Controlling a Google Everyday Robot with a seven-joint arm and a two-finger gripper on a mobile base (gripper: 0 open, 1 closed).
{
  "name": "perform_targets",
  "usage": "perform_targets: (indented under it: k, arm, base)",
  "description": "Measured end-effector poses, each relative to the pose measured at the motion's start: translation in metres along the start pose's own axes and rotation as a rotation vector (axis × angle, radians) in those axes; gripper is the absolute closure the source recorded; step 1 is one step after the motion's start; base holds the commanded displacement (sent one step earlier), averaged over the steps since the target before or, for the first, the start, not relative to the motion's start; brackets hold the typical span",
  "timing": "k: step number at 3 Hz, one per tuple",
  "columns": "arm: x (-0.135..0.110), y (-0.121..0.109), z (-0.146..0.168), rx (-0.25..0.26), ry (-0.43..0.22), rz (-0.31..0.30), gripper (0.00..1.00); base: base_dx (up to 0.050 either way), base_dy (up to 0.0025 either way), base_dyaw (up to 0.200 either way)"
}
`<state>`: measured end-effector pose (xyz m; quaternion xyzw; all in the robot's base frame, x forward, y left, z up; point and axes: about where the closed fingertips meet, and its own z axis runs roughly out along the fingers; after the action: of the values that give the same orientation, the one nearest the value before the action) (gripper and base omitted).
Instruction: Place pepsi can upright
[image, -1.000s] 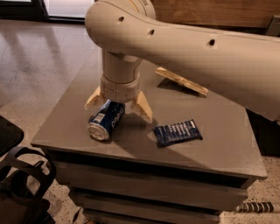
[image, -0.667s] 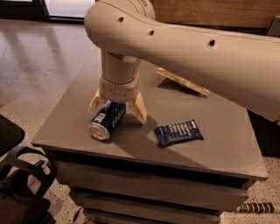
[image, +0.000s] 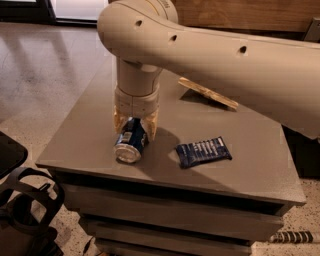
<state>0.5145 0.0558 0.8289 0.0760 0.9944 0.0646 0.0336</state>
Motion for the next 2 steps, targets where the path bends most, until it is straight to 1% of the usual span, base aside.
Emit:
perform_targets:
  k: [1, 2]
  arm:
    - [0.0004, 0.0, 0.0001, 0.0, -0.001, -0.005, 0.87]
    - [0.0007, 0.0, 0.0002, 0.0, -0.001, -0.01, 1.0]
  base:
    - [0.0, 0.0, 0.0]
    - [0.0, 0.0, 0.0]
